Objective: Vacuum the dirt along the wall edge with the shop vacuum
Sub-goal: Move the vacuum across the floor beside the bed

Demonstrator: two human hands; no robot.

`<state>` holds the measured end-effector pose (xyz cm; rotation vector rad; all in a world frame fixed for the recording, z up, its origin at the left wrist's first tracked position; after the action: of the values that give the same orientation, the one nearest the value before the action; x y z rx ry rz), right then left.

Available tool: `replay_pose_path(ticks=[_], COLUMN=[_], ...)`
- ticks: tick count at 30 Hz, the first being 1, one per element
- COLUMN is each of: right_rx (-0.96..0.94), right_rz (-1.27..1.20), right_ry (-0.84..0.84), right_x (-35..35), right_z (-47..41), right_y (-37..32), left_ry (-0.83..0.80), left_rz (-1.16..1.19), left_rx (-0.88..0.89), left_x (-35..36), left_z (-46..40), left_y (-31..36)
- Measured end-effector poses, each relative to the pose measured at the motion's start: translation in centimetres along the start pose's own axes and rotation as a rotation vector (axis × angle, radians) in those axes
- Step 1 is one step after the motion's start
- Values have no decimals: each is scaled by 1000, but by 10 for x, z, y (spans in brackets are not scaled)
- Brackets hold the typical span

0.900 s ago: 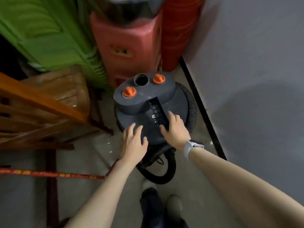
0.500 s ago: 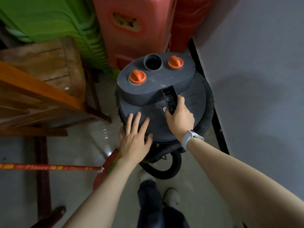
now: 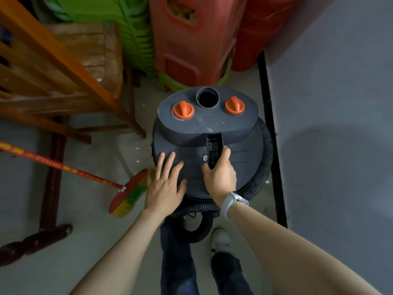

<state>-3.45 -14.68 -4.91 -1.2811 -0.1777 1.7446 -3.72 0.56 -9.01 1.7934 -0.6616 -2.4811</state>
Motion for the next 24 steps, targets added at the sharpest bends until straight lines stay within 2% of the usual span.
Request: replay_pose_path(ticks=[5,13,18,24], right_rx=[30,44,54,-50], right_rz=[-64,-85,-87,-9], right_ry=[-111,-181,-187,-269], right_x=[6,24,51,89], right_z=[55,153,214,274], right_y=[36,88,106,105], left_ry=[20,41,65,83], left_rz=[35,42,47,67], left_rx=[-71,-120,-150,-270], left_x=[23,56,70,82], left_z=[64,172,235,318], left_y=[10,21,6,-25])
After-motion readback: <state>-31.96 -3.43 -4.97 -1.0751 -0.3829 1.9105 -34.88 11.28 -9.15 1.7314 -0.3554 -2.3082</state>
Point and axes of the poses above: each hand's wrist, its own z-axis away from the middle knuckle, its own x-axis out of the palm, y = z × x, the point moved 6 cm from there along -z, towards the middle knuckle, and after that the axes turned 2 degrees about -y, right-handed, at the moved point
